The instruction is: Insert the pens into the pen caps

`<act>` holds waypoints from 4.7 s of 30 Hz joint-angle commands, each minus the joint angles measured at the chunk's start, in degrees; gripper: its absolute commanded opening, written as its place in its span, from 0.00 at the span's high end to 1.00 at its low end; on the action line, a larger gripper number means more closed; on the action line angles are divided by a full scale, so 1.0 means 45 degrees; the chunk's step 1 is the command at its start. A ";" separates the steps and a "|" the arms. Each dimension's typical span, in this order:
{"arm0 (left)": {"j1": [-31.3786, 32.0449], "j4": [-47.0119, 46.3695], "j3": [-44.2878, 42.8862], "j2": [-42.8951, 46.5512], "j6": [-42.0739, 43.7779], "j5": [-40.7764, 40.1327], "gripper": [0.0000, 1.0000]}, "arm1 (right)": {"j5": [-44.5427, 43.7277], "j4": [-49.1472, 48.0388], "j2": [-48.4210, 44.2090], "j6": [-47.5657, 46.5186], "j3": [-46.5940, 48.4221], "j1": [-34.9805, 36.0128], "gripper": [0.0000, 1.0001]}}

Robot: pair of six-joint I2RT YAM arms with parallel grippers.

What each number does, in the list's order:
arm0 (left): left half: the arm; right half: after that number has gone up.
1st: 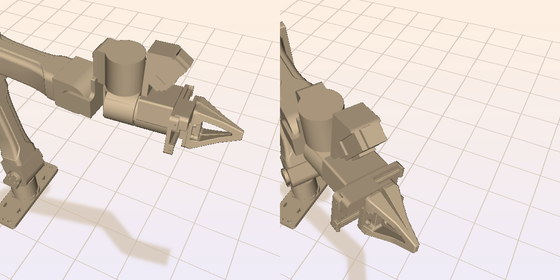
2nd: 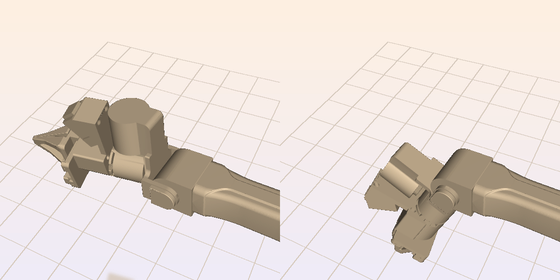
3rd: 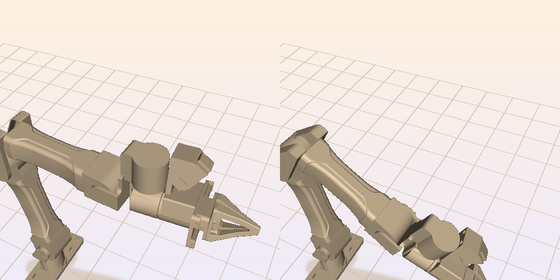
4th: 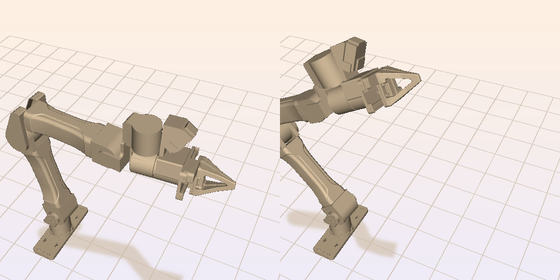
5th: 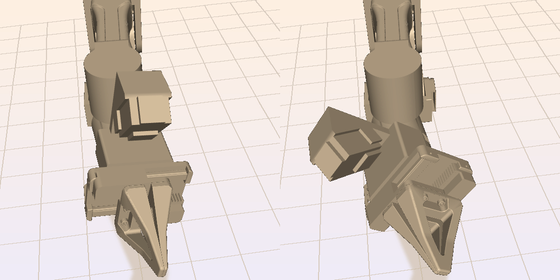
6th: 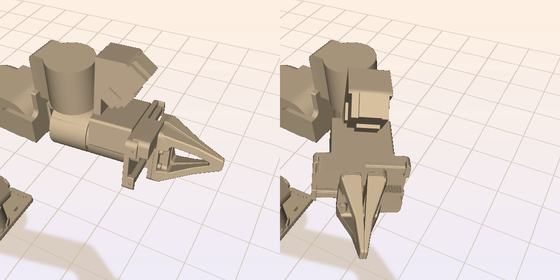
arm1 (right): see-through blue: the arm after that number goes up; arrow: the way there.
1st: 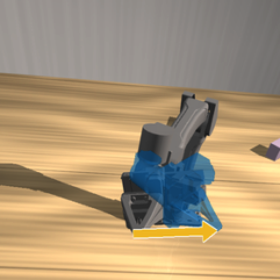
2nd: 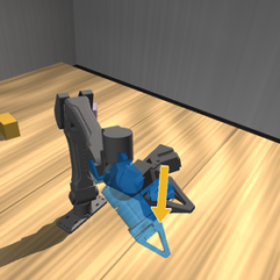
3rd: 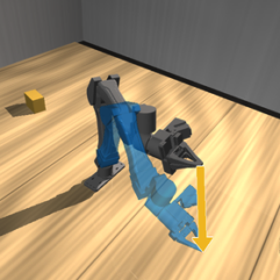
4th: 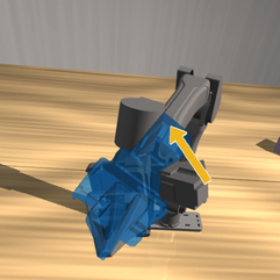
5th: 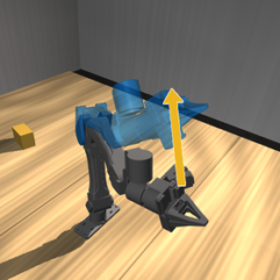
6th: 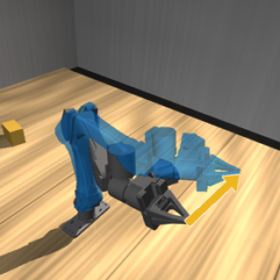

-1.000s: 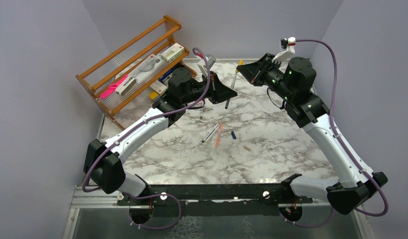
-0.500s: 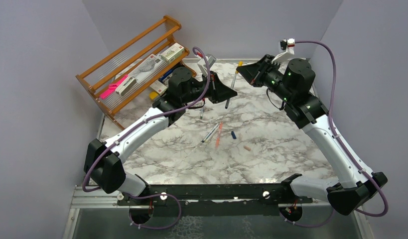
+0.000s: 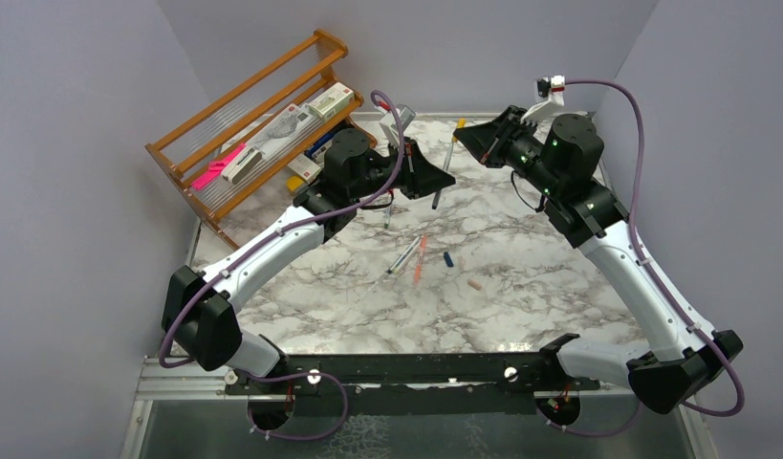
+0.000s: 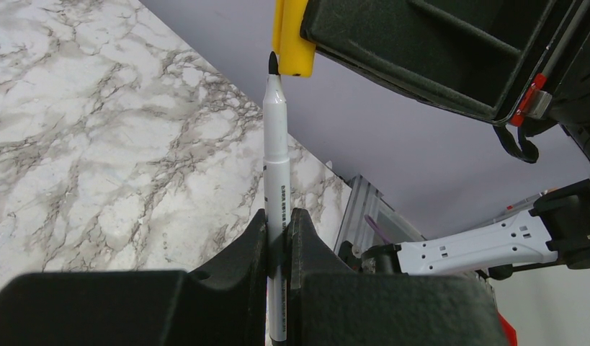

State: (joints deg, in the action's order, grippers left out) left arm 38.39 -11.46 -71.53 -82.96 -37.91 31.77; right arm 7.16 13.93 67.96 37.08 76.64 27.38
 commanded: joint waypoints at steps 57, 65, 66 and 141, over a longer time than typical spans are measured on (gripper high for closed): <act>0.0101 0.0312 -0.1399 -0.0449 0.1331 0.0090 1.00 | -0.0056 -0.0618 0.0002 -0.0546 -0.0159 -0.0039 0.99; 0.0101 0.0741 -0.1811 -0.0569 0.1856 -0.0463 1.00 | 0.0489 -0.0562 -0.0397 0.0541 -0.0748 -0.0029 0.99; 0.0101 0.0745 -0.1818 -0.0583 0.1886 -0.0535 1.00 | 0.0530 -0.0490 -0.0472 0.0607 -0.0824 -0.0031 0.99; 0.0101 -0.0479 -0.2460 -0.1709 0.3034 -0.0185 1.00 | 0.0773 0.1024 0.1127 -0.1638 0.1936 -0.0029 0.55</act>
State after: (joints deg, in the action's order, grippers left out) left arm 38.39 -10.83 -80.25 -89.93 -24.88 29.12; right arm 9.45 18.28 72.07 30.72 82.72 26.94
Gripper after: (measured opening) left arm 0.085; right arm 0.443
